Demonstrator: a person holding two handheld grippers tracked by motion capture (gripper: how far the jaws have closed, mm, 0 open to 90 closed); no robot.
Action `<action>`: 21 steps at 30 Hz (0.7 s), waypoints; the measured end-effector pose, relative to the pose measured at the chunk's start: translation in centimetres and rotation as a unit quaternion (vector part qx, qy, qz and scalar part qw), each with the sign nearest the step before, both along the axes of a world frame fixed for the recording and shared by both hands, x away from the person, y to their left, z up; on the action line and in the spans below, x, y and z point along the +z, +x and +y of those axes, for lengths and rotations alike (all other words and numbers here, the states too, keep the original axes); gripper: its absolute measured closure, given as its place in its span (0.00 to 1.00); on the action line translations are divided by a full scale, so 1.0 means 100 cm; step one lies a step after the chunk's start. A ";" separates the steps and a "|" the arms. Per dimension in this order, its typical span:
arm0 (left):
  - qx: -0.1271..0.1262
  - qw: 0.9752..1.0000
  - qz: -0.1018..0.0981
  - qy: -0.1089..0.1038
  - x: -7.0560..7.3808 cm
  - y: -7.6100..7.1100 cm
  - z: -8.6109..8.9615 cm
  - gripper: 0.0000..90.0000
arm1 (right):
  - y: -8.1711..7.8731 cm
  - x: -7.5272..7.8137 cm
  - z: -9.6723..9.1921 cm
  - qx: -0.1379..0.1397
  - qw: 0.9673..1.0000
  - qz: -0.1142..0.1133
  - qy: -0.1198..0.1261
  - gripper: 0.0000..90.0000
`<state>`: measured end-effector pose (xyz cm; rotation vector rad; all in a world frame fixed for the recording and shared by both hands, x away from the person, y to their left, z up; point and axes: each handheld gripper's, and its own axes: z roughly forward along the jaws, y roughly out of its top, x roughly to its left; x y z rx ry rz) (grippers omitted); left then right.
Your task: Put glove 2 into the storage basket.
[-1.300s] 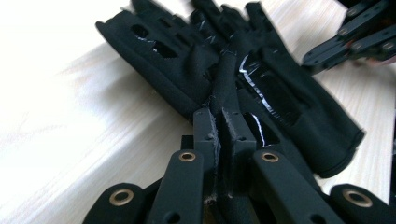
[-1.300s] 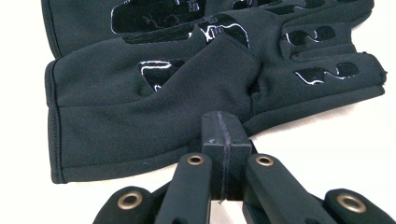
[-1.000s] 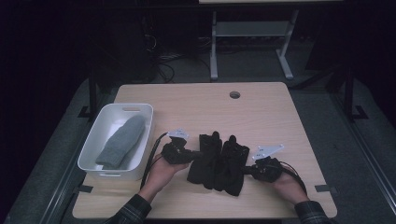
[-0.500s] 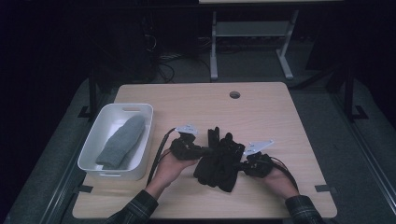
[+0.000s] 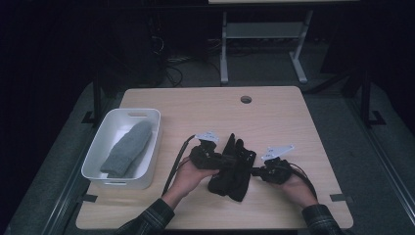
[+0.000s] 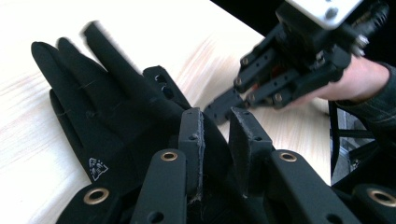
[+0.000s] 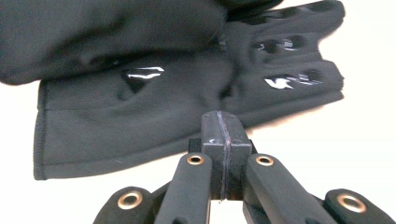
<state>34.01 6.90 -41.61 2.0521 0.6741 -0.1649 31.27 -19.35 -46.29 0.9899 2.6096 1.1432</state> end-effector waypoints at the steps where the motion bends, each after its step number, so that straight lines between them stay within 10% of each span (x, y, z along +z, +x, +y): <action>1: -0.004 1.000 0.000 0.001 0.000 0.000 -0.001 0.84 | 0.000 0.001 -0.003 -0.006 1.000 0.000 0.000 1.00; 8: -0.020 1.000 -0.001 0.000 0.000 -0.003 -0.007 0.96 | 0.003 0.005 -0.024 -0.037 0.999 -0.014 0.004 0.96; 21: -0.075 0.997 0.003 0.033 -0.014 -0.020 -0.034 0.99 | 0.012 -0.004 -0.050 -0.115 0.992 -0.037 -0.022 0.33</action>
